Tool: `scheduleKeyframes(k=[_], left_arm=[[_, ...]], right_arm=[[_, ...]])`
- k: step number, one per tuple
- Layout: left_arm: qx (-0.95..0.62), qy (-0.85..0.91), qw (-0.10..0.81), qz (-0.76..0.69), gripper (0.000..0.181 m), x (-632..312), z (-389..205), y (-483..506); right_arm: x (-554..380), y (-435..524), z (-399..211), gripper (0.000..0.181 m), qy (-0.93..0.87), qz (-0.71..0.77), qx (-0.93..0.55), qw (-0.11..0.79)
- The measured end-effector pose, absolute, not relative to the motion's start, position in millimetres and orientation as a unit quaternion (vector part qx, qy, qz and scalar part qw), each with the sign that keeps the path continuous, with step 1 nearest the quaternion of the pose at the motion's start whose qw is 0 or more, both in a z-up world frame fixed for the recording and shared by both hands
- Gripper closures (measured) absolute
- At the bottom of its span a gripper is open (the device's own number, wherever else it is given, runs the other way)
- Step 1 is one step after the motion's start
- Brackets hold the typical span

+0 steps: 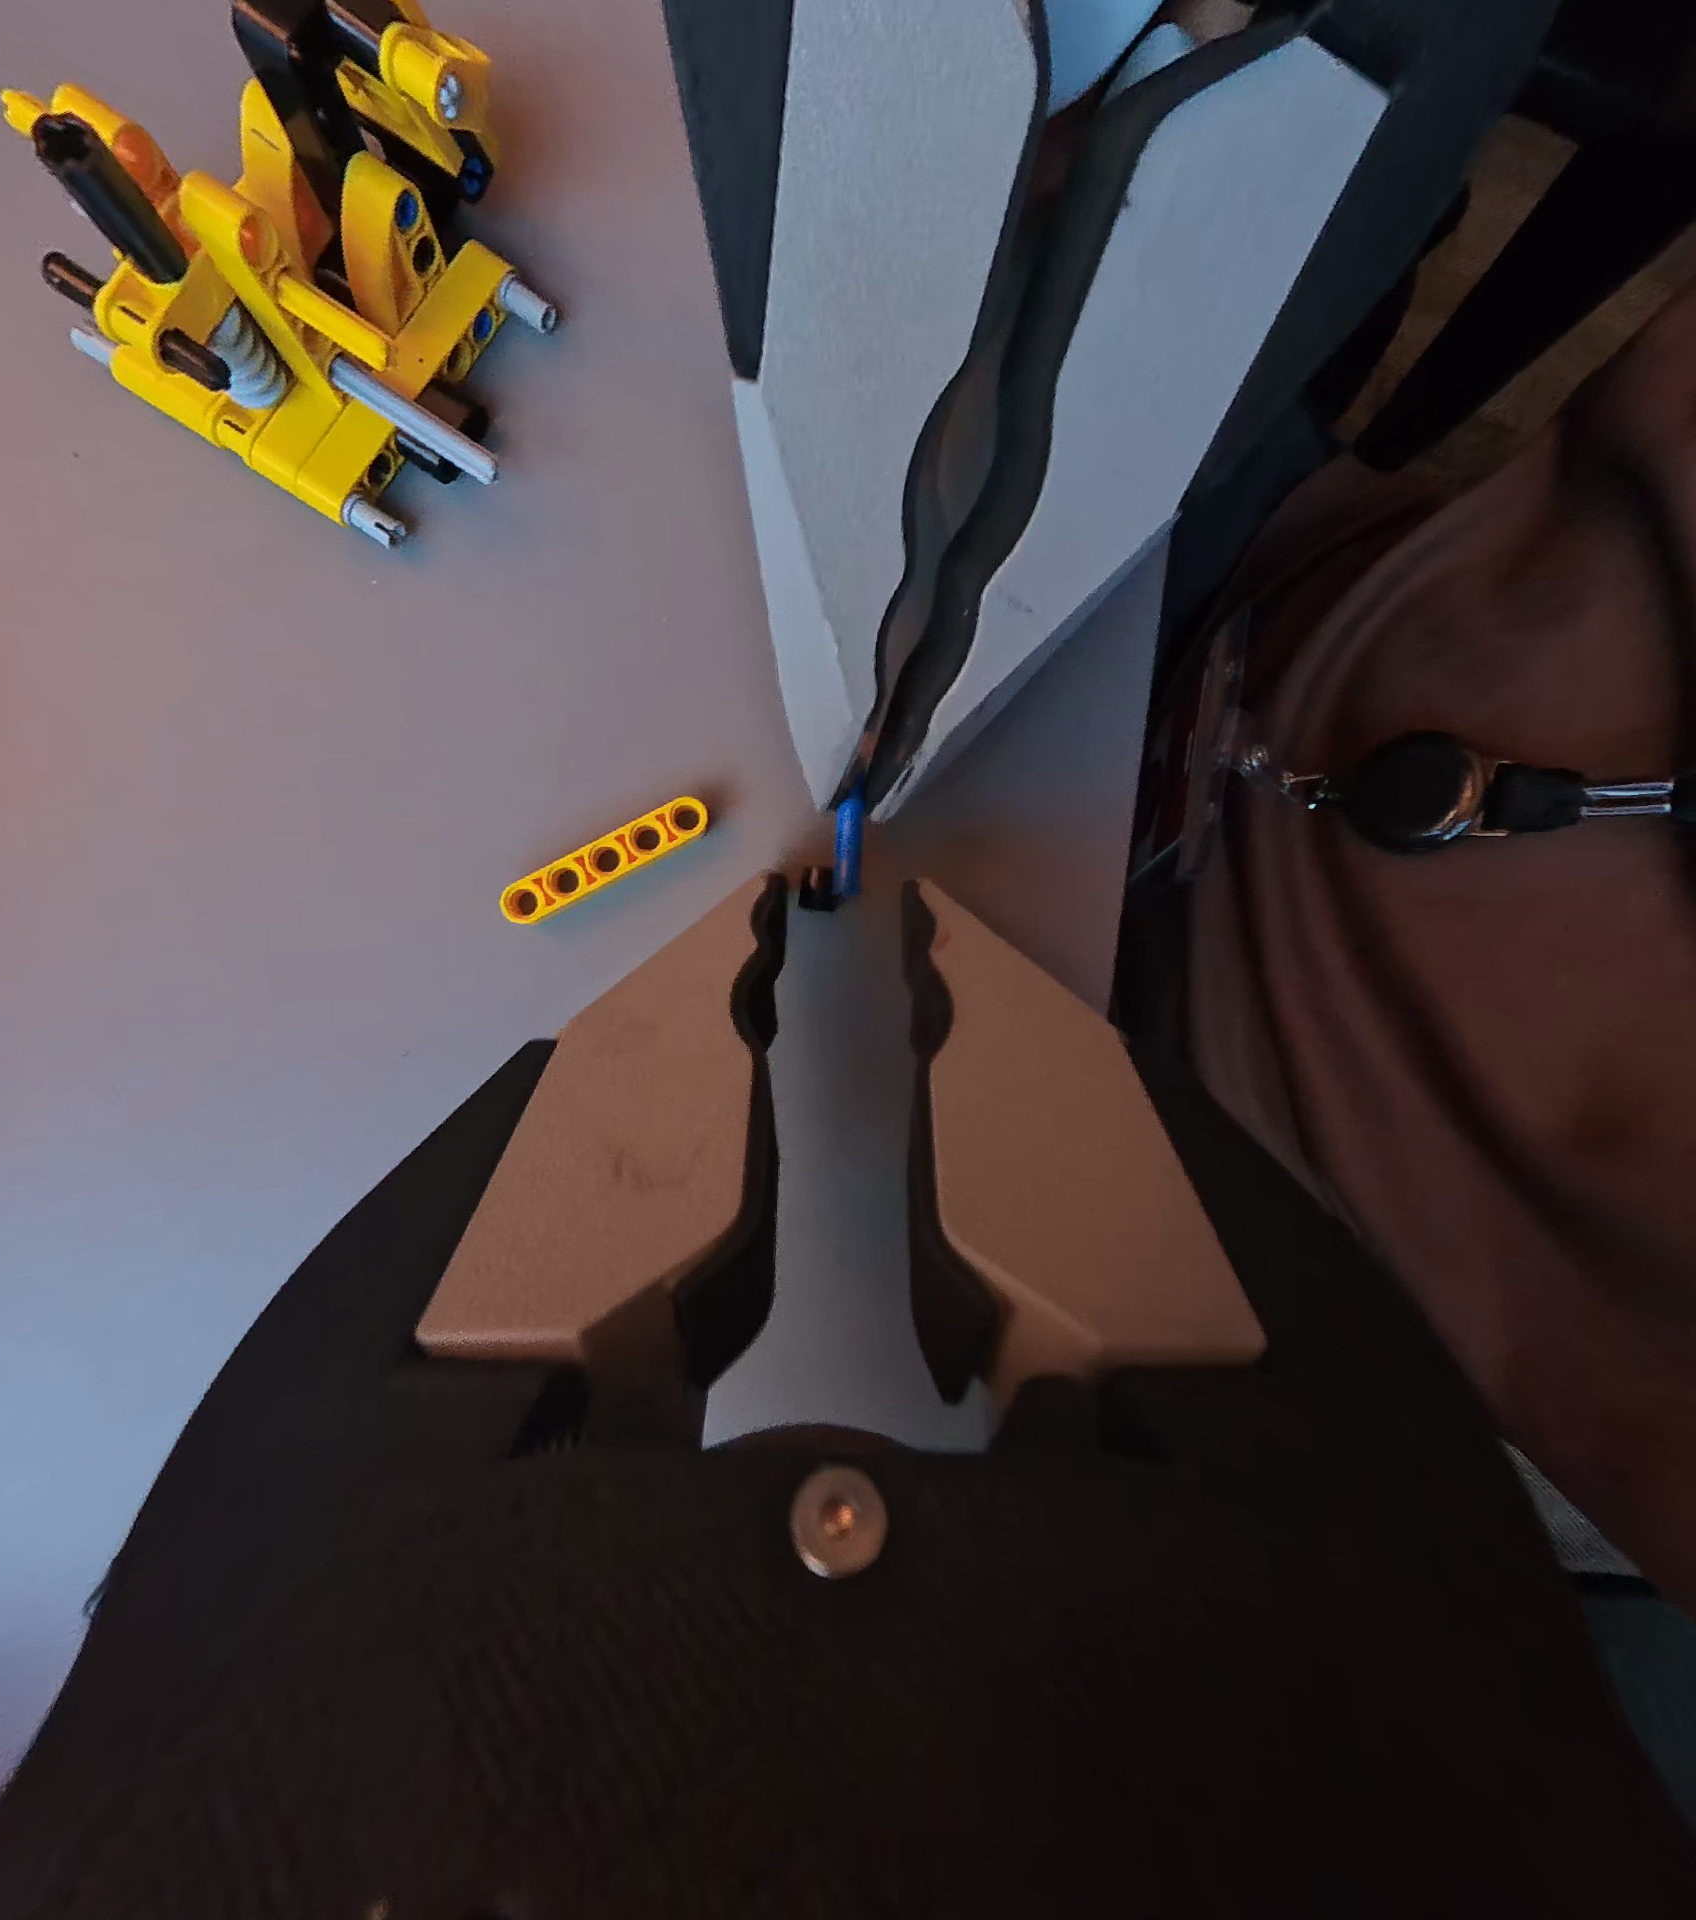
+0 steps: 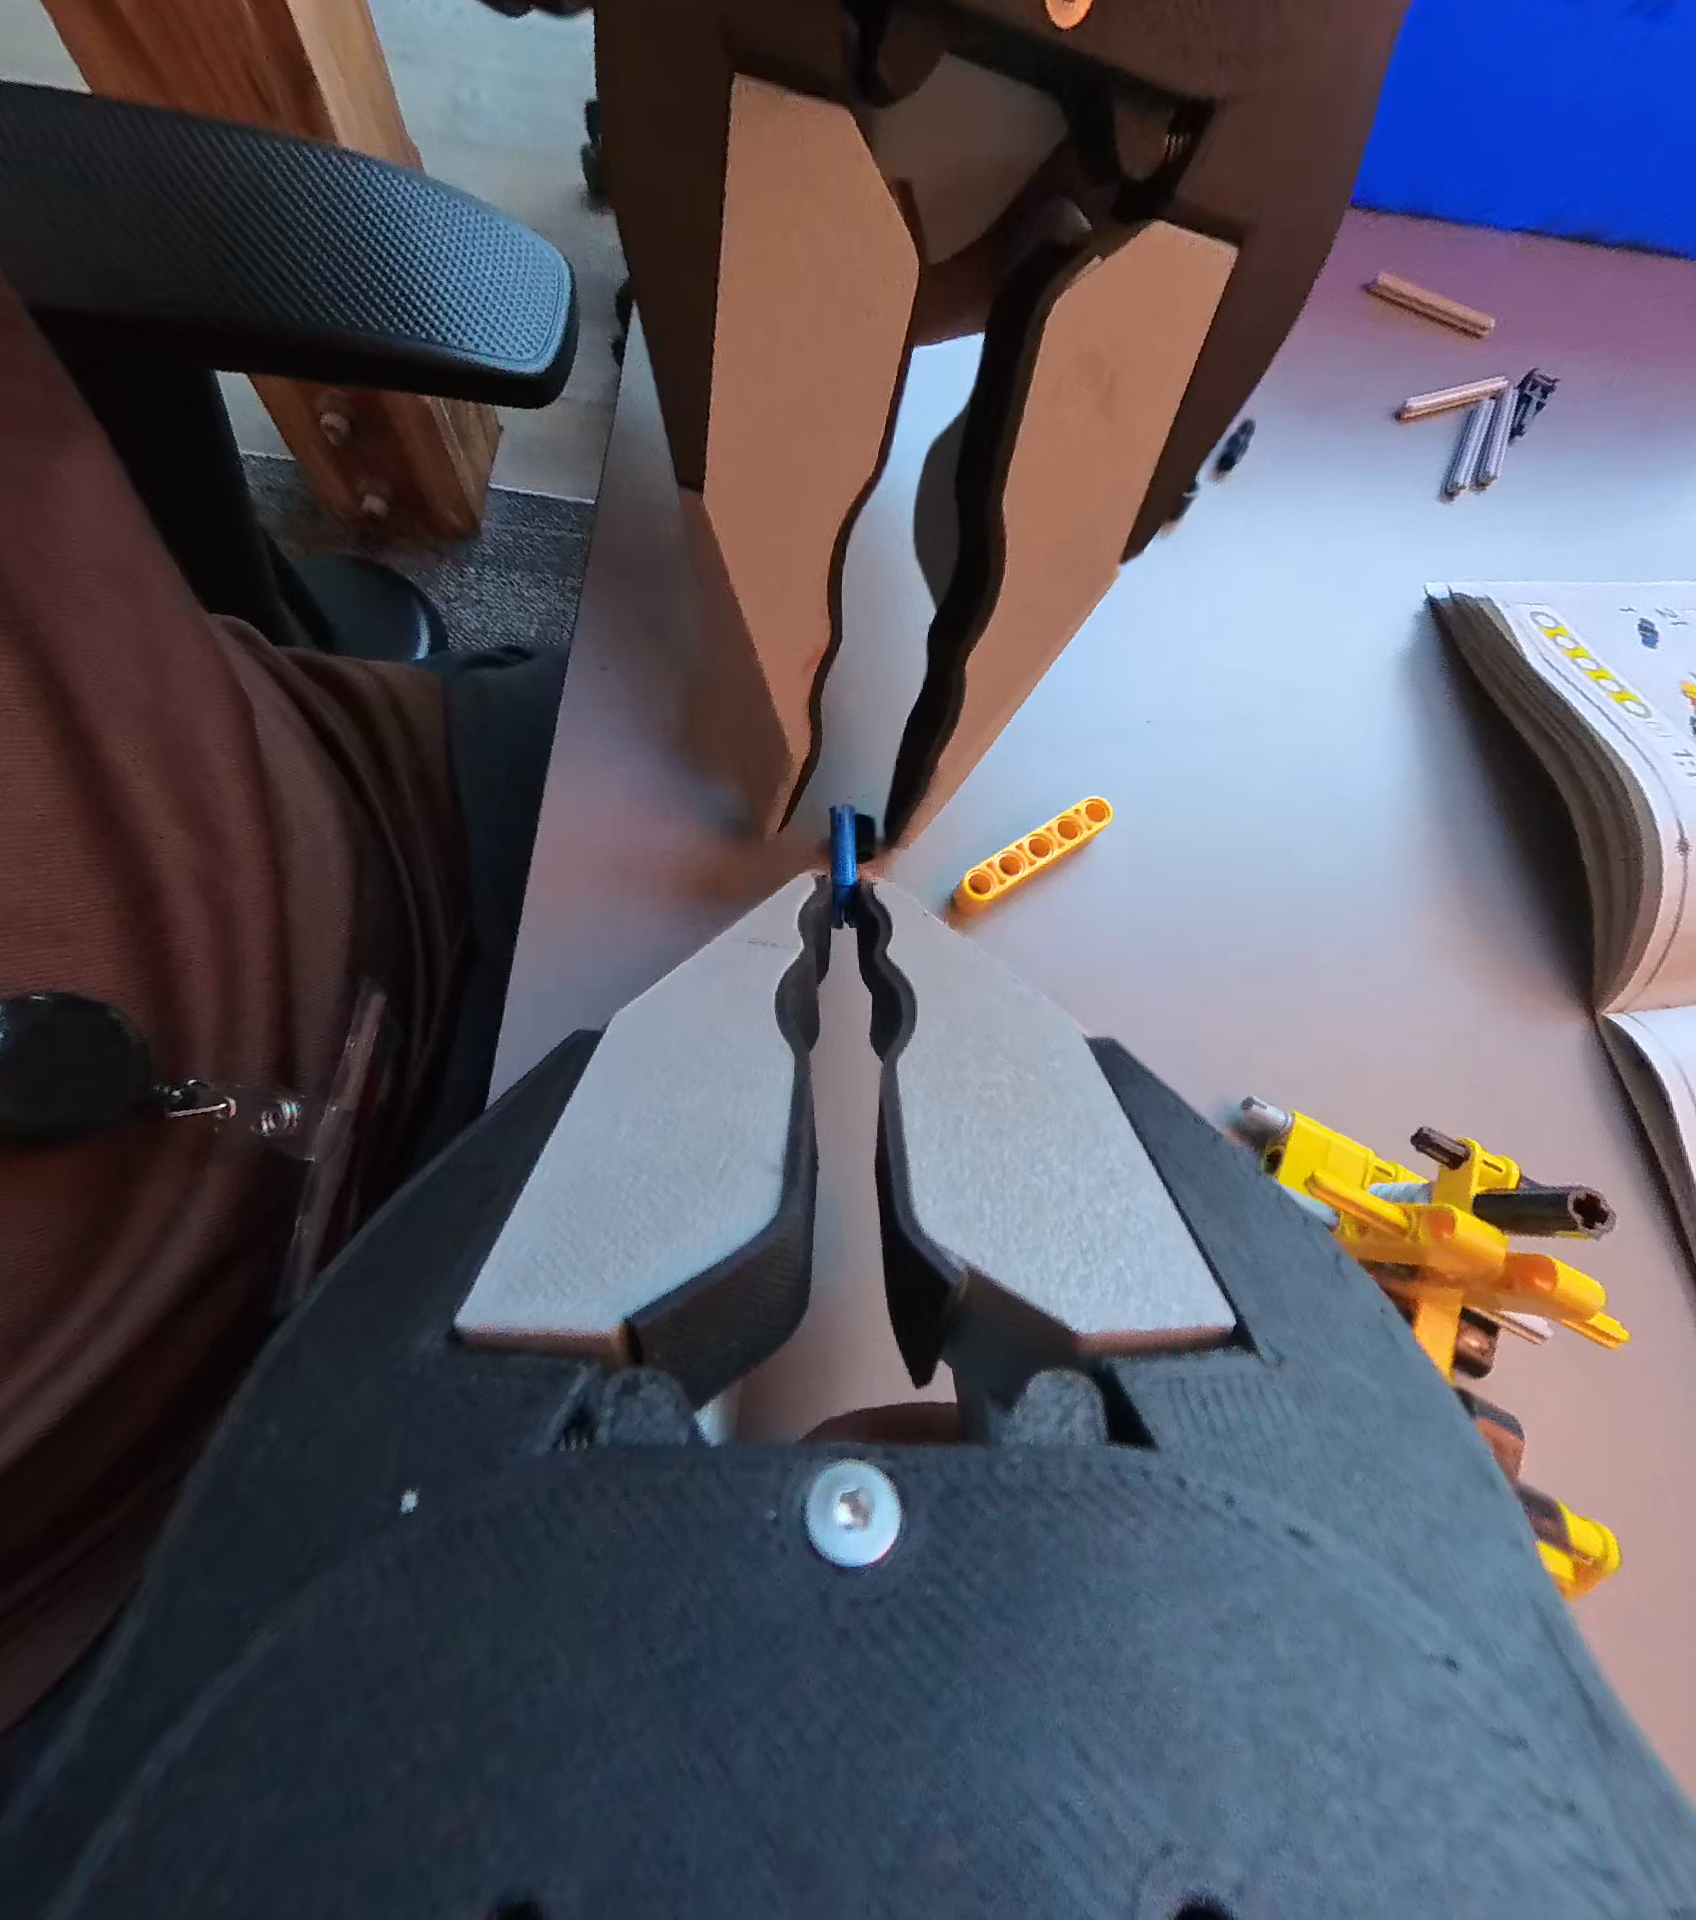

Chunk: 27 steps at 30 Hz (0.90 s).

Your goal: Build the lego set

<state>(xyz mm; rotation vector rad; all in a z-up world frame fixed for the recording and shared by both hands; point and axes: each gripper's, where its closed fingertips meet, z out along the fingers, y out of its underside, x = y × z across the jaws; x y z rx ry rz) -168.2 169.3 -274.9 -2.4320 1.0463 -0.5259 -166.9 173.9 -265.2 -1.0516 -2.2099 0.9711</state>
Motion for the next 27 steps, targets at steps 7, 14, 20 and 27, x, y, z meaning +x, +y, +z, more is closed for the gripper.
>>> scheduleKeyframes(k=[7, 14, 20, 27], left_arm=[[-0.879, 0.376, 0.23, -0.18, 0.165, -173.6, -275.5, 171.2], [-0.879, 0.373, 0.237, -0.179, 0.172, -172.6, -276.1, 175.0], [-0.88, 0.368, 0.24, -0.179, 0.177, -174.1, -276.2, 174.8], [-0.876, 0.376, 0.241, -0.18, 0.177, -172.5, -276.3, 175.7]], right_arm=[[-163.1, 178.3, -267.5, 0.18, -0.81, 0.354, -0.401, 0.242], [-162.1, 186.4, -271.9, 0.18, -0.806, 0.347, -0.422, 0.229], [-162.2, 185.9, -276.3, 0.18, -0.812, 0.335, -0.422, 0.223], [-164.5, 184.3, -276.4, 0.18, -0.815, 0.335, -0.416, 0.224]])
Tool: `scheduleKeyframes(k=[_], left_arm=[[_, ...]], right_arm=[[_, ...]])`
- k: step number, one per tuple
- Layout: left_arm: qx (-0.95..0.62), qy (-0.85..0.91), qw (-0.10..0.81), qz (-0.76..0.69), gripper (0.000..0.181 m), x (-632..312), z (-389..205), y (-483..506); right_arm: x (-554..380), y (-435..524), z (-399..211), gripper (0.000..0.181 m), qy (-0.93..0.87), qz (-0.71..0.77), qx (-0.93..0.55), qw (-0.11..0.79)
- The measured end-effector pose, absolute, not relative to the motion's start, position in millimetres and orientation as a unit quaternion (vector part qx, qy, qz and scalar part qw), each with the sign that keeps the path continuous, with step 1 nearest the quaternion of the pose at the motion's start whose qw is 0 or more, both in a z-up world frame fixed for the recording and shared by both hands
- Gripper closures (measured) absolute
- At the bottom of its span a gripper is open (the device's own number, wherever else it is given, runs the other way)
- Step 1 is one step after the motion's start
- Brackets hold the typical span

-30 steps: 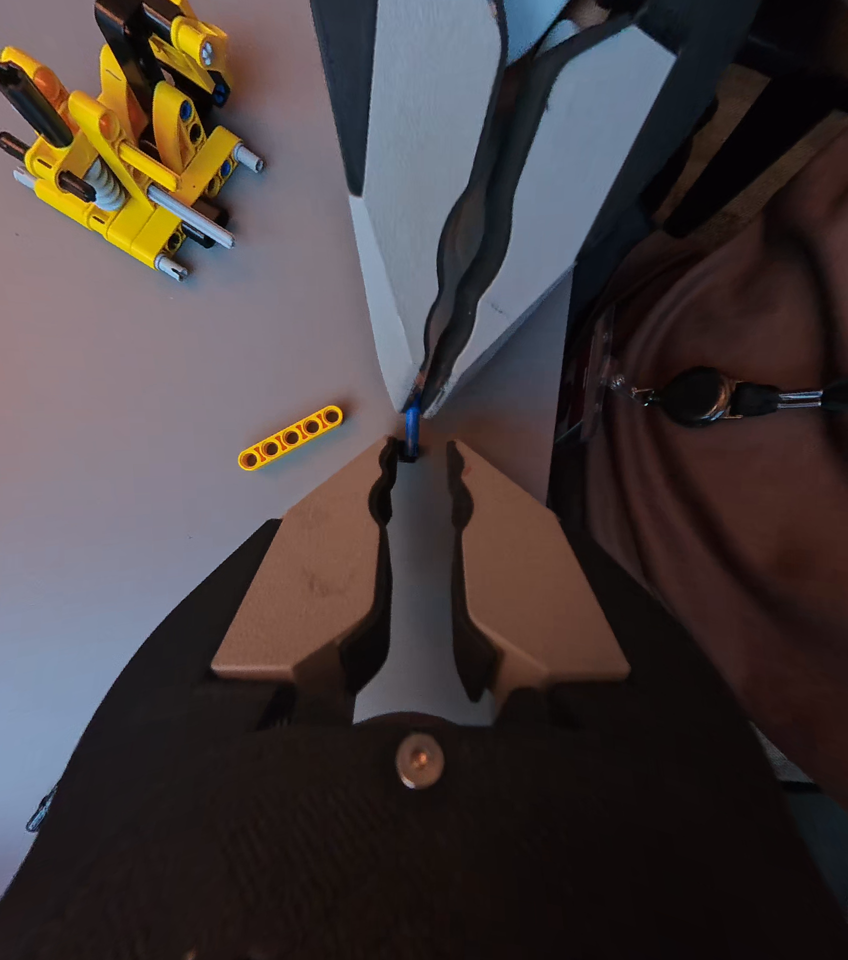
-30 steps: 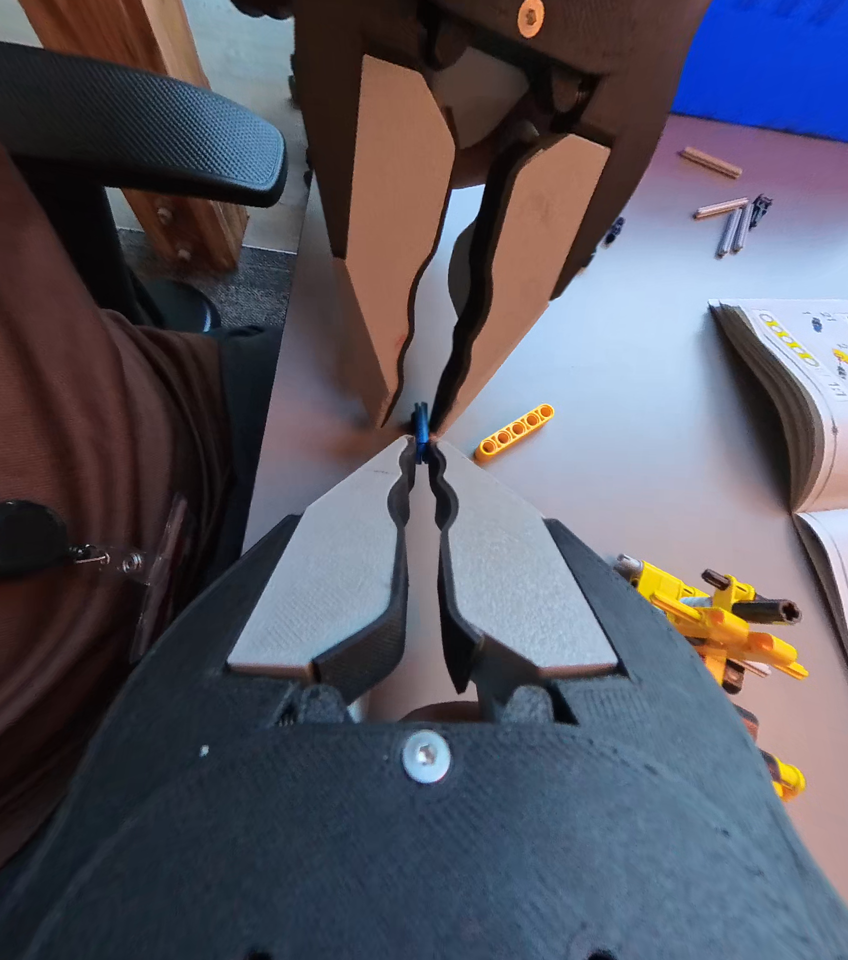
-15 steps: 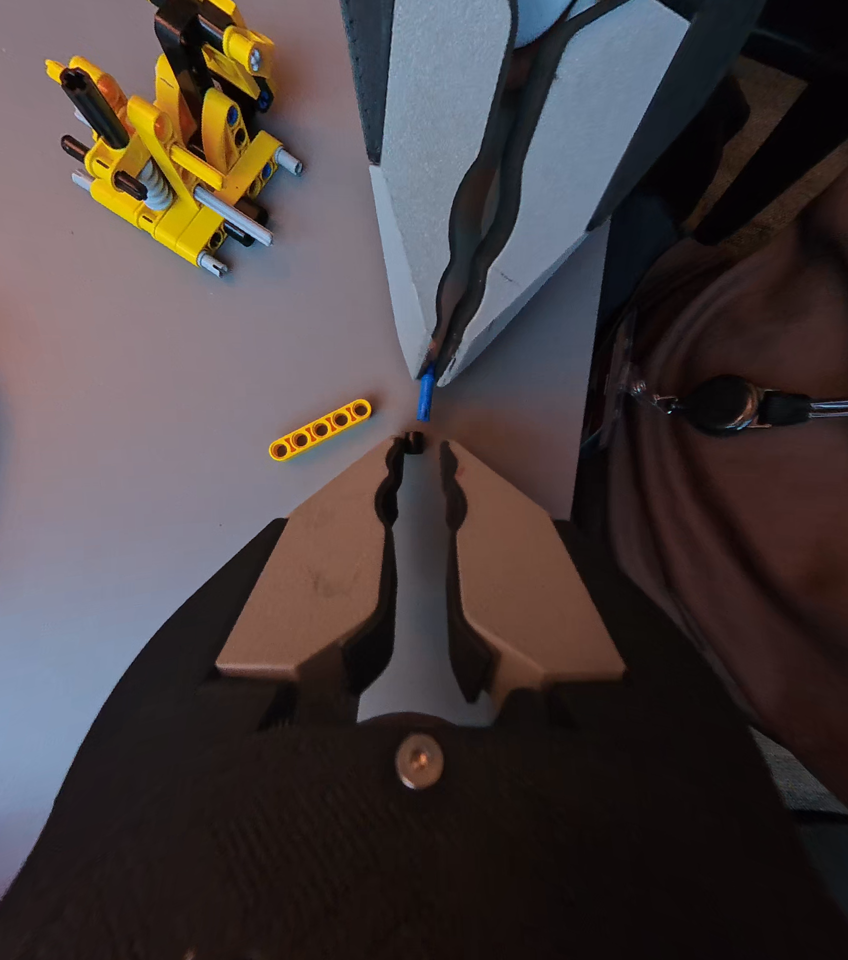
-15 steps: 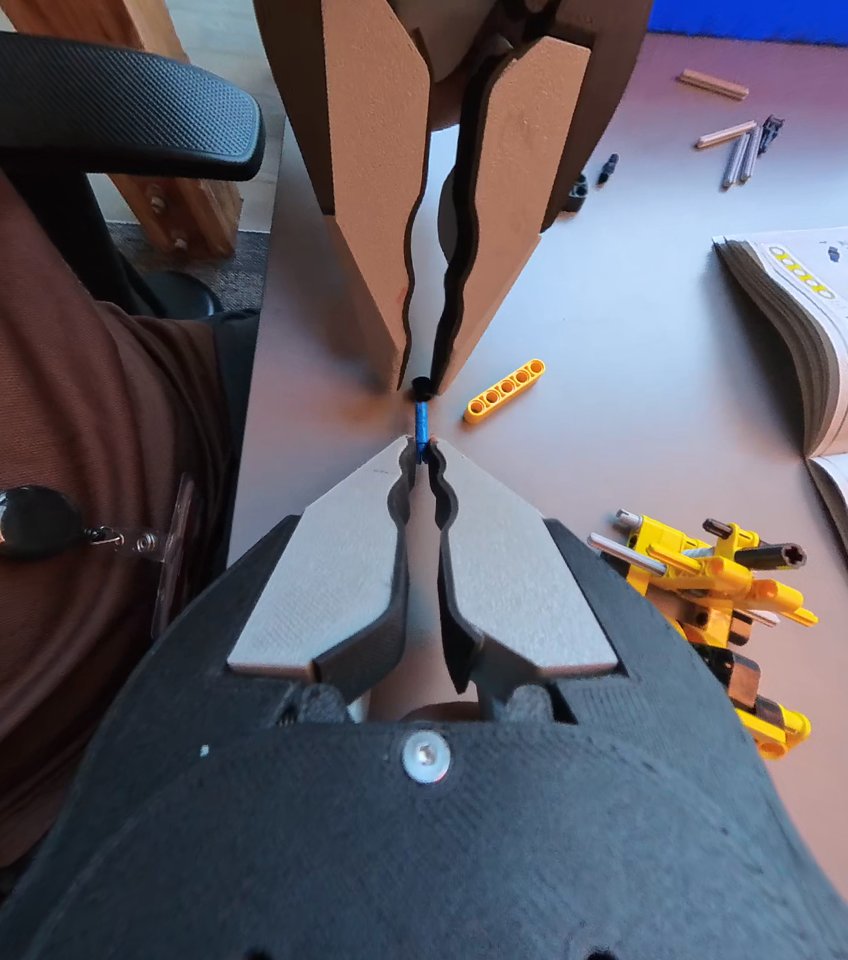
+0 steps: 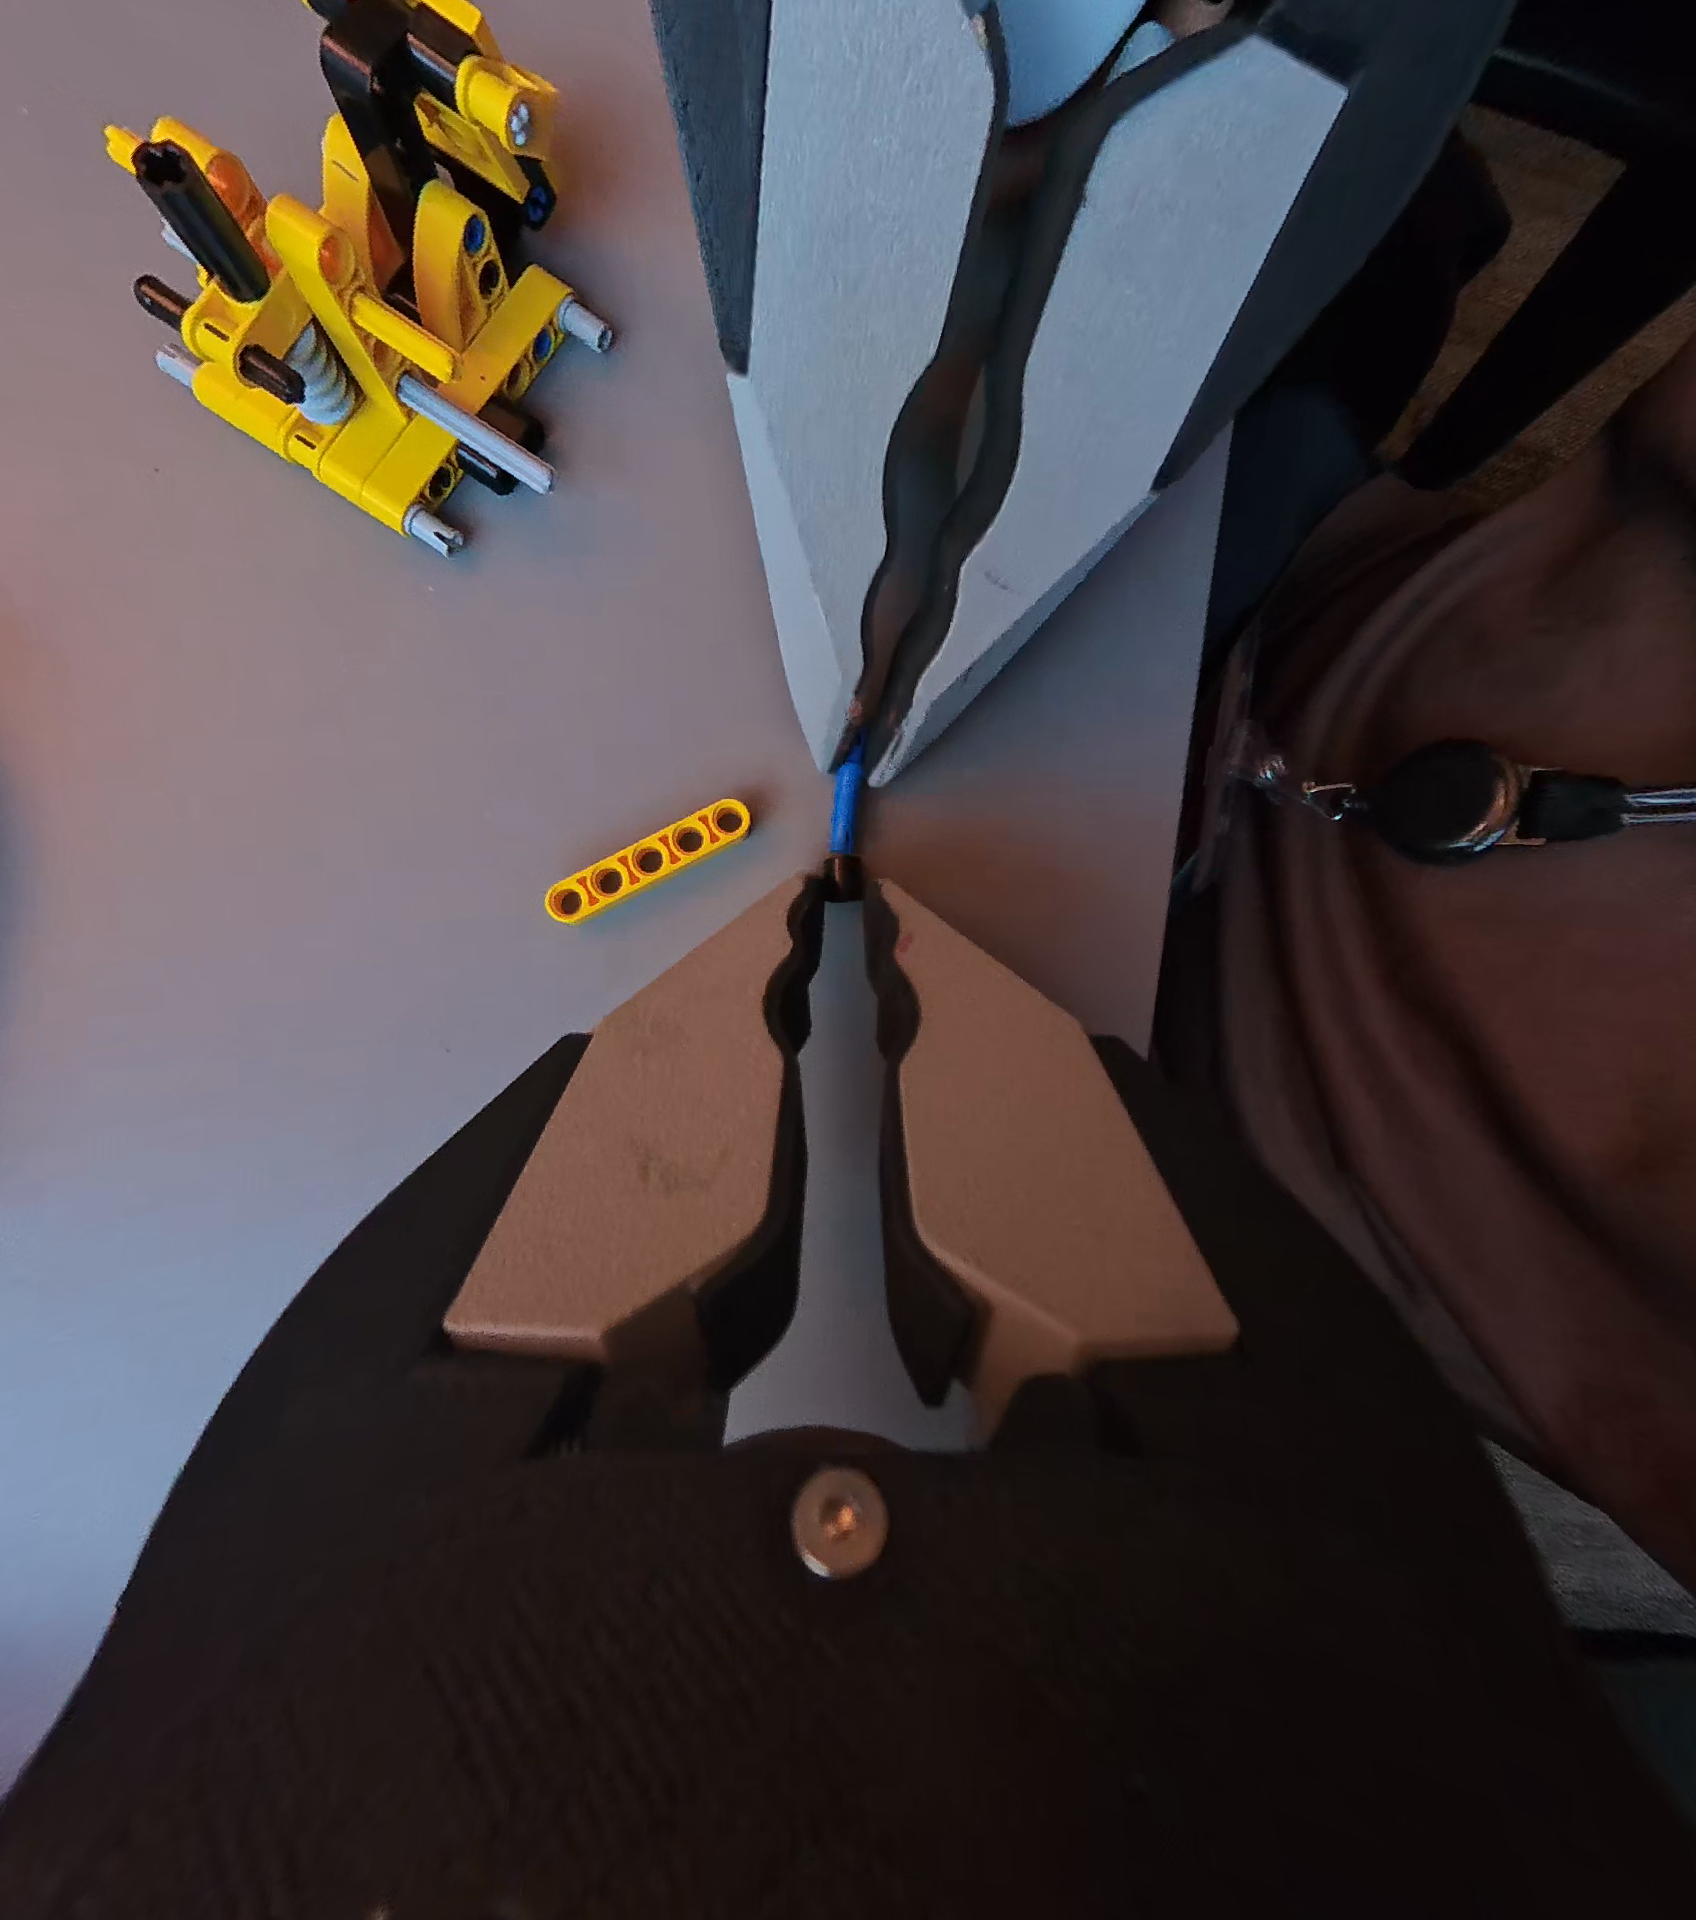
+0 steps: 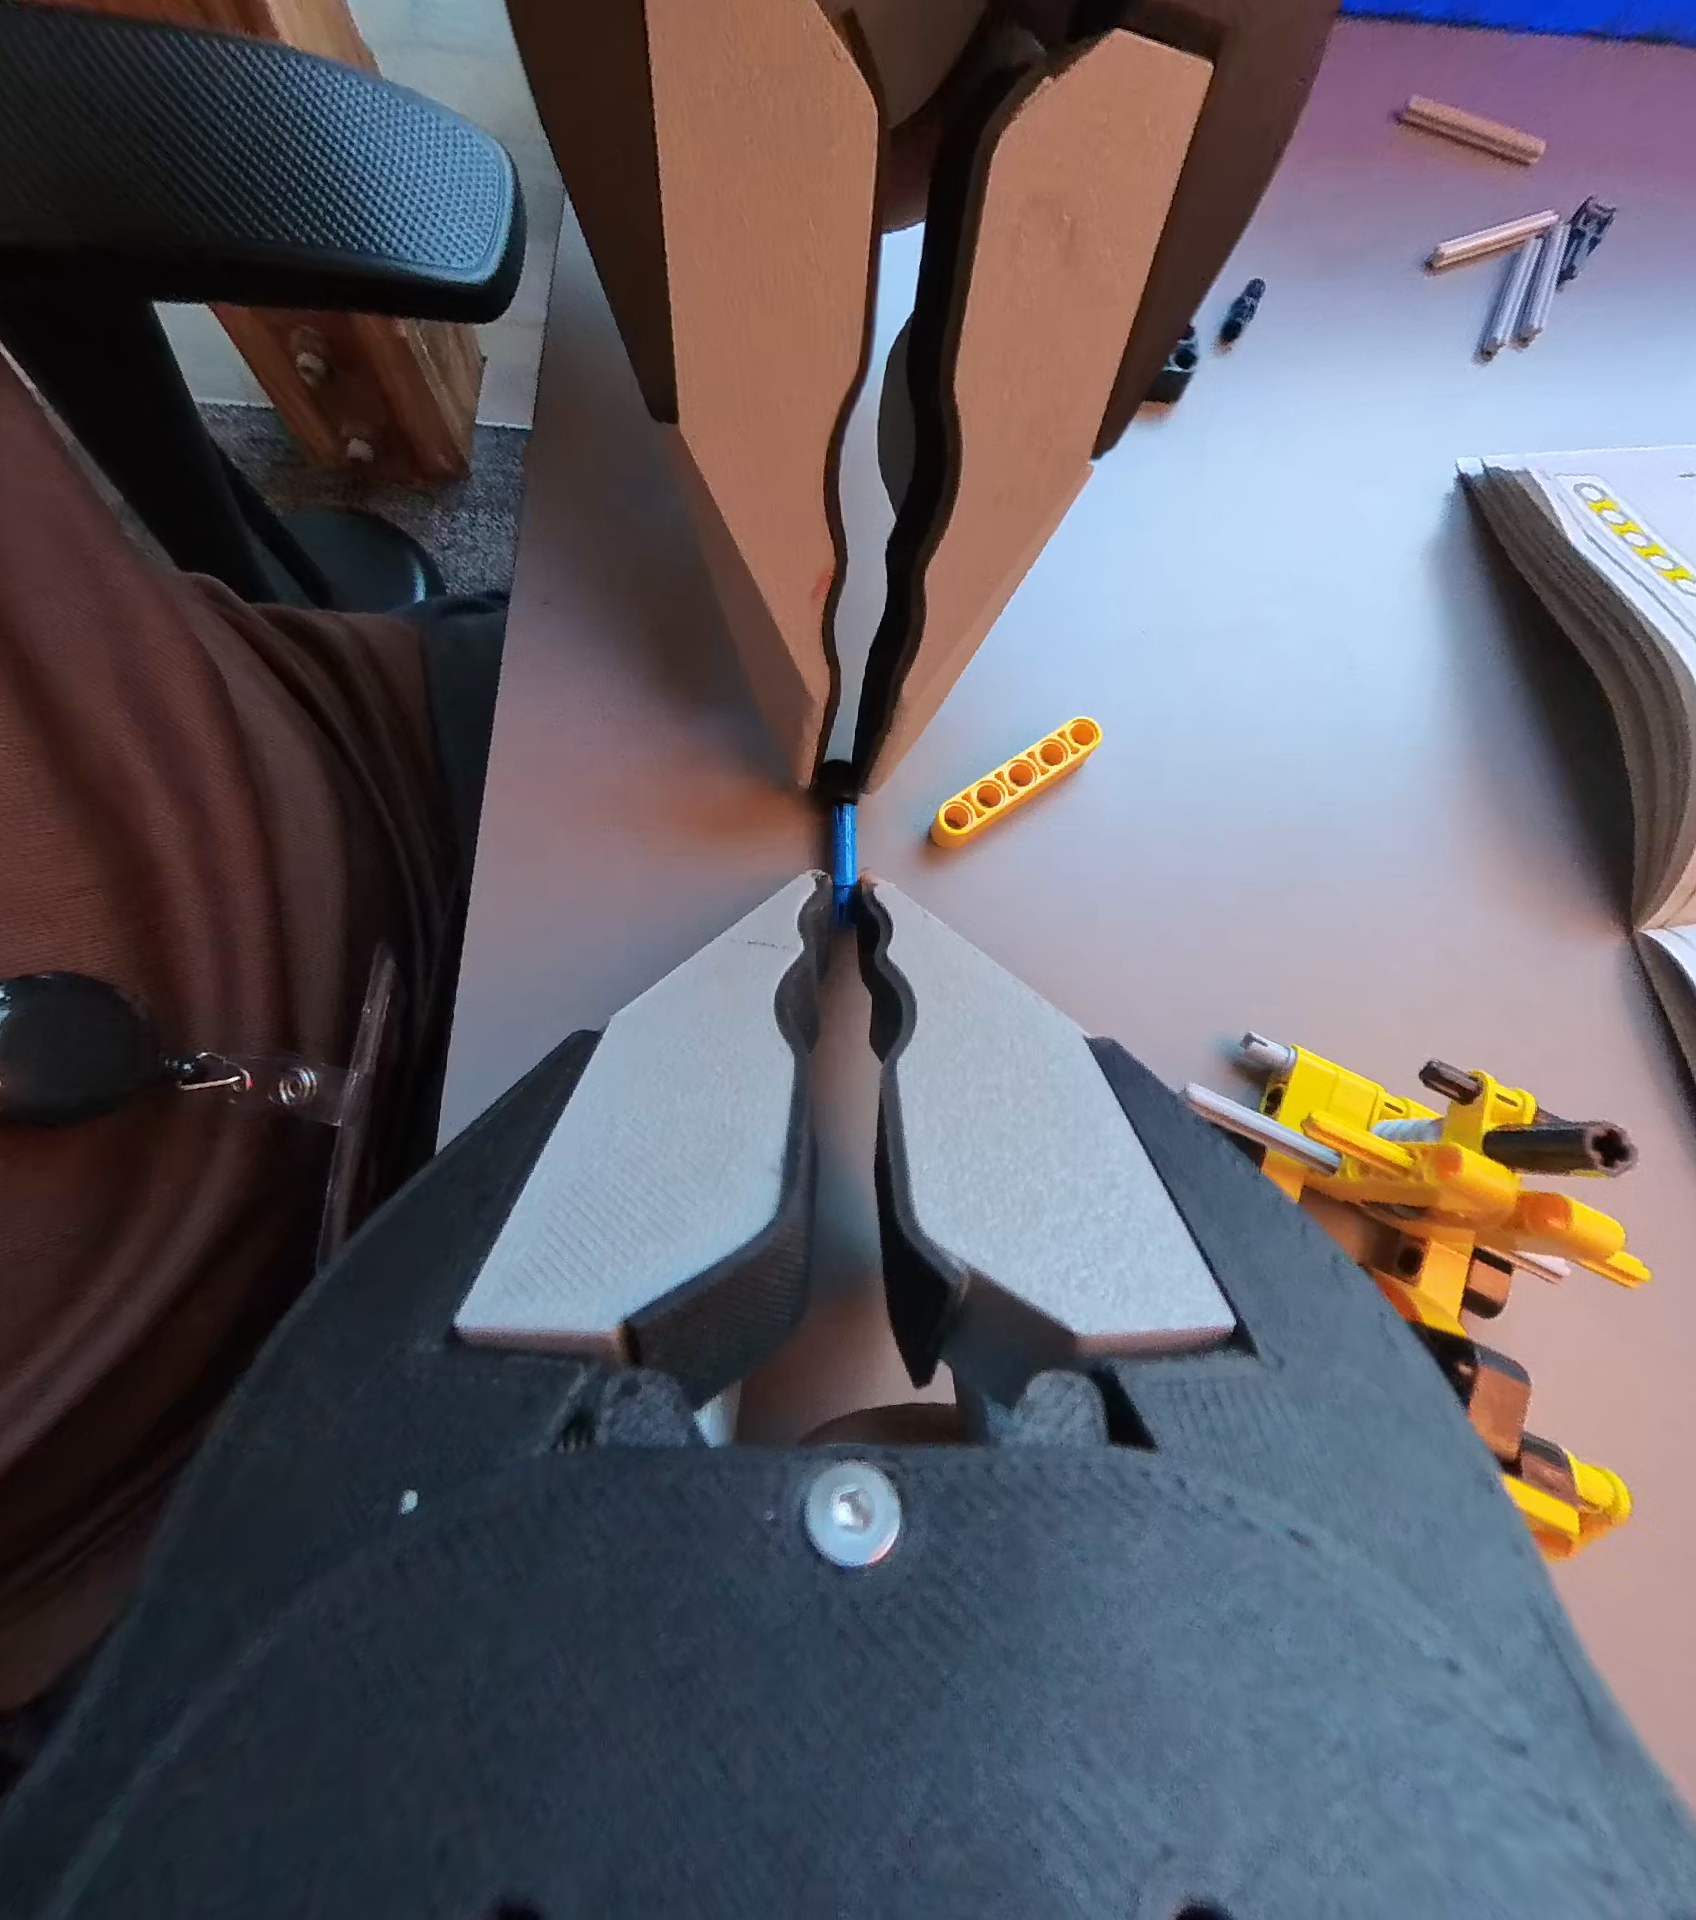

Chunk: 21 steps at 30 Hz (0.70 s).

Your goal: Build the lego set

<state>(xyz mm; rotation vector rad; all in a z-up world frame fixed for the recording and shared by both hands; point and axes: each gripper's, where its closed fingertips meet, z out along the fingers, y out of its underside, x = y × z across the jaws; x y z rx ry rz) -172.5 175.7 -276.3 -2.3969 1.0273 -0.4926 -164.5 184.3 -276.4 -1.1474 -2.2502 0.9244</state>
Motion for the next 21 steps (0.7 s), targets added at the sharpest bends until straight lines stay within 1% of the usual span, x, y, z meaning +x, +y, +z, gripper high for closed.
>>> scheduleKeyframes(k=[13, 21], left_arm=[[-0.874, 0.393, 0.226, -0.177, 0.177, -171.8, -276.6, 174.6], [-0.885, 0.392, 0.182, -0.172, 0.177, -172.2, -276.9, 175.6]], right_arm=[[-164.8, 182.5, -276.6, 0.181, -0.834, 0.317, -0.377, 0.25], [-165.6, 183.3, -276.5, 0.18, -0.84, 0.316, -0.363, 0.249]])
